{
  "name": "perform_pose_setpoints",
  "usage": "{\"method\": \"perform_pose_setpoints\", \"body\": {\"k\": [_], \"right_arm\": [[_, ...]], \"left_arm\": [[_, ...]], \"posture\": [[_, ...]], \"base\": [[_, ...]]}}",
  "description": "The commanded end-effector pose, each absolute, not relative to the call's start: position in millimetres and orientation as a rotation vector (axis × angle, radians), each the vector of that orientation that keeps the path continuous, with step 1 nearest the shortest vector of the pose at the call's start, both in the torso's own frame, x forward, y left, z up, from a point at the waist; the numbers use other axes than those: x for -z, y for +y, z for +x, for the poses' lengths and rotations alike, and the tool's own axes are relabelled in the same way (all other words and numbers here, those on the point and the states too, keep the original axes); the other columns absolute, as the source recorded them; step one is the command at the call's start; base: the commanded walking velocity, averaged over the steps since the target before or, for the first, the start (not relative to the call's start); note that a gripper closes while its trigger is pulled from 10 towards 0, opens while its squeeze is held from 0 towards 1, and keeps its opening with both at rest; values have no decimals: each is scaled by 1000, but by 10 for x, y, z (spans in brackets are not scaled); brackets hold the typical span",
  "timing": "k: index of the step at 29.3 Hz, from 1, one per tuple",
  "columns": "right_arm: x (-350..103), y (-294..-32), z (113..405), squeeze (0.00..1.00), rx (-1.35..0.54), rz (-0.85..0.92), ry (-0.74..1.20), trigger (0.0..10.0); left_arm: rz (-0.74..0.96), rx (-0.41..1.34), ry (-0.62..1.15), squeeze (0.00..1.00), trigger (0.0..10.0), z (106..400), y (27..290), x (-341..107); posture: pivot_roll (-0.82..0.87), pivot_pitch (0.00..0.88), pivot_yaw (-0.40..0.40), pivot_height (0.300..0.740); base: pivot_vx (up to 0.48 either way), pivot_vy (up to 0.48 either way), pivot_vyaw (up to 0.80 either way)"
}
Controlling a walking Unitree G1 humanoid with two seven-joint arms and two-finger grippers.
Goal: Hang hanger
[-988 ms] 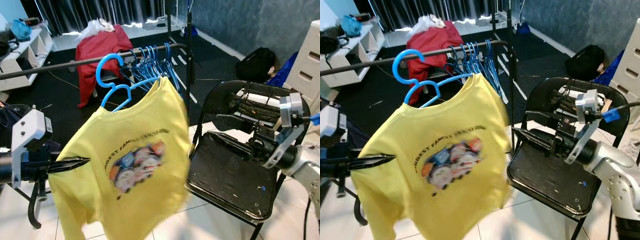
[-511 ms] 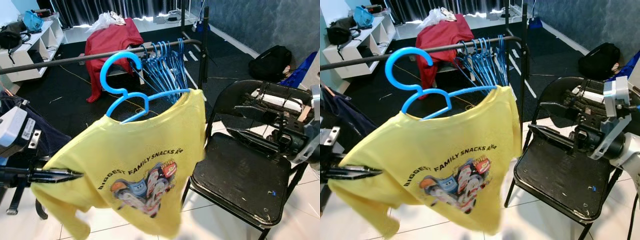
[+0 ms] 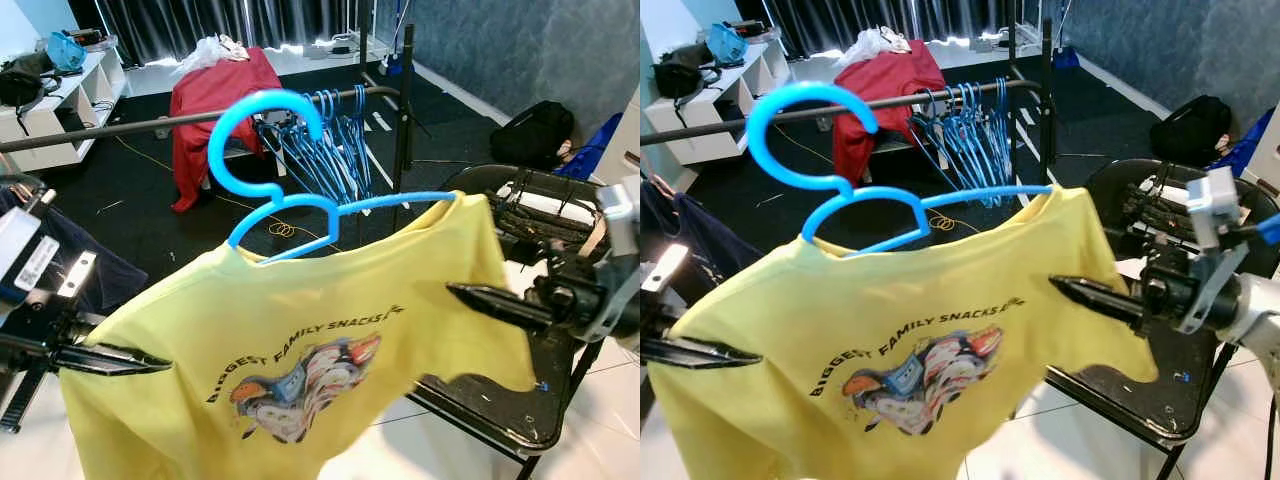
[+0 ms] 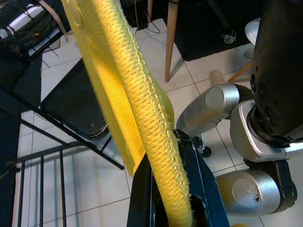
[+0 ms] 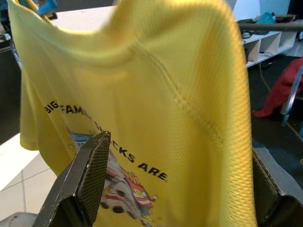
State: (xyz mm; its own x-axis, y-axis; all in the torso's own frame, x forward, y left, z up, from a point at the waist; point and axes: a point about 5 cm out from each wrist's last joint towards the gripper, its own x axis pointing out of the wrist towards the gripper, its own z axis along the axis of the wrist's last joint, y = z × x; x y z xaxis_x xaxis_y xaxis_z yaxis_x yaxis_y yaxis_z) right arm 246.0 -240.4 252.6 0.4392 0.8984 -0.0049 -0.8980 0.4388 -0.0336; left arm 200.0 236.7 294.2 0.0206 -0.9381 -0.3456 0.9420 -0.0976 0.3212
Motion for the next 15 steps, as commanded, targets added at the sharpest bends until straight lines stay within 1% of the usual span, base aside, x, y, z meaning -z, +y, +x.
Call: {"method": "perform_pose_setpoints", "body": {"k": [1,3,4,7,15], "right_arm": [[-2451,-2377,2469,0,-1122,-47,38,10000],[-2438,-2377,2478,0,-1115,-50,45,10000],[-2448,-2401,2507,0,-1087,-35,31,0],[-2457,-2412,2512,0,-1082,-31,25,0],[-2544,-2485,2514,0,-1057,-13,-23,0]], "left_arm": [[569,1607,1,0,10000,1987,2374,-3013],[573,1606,-6,0,10000,1991,2376,-3030],[578,1600,-8,0,10000,1994,2391,-3046],[579,1596,-6,0,10000,1995,2400,-3048],[567,1496,72,0,10000,2080,2599,-2966]], "posture": [[-131,0,65,736],[-131,0,65,736],[-133,0,66,736],[-132,0,65,736],[-133,0,68,736]], "base": [[0,0,0],[0,0,0],[0,0,0],[0,0,0],[0,0,0]]}}
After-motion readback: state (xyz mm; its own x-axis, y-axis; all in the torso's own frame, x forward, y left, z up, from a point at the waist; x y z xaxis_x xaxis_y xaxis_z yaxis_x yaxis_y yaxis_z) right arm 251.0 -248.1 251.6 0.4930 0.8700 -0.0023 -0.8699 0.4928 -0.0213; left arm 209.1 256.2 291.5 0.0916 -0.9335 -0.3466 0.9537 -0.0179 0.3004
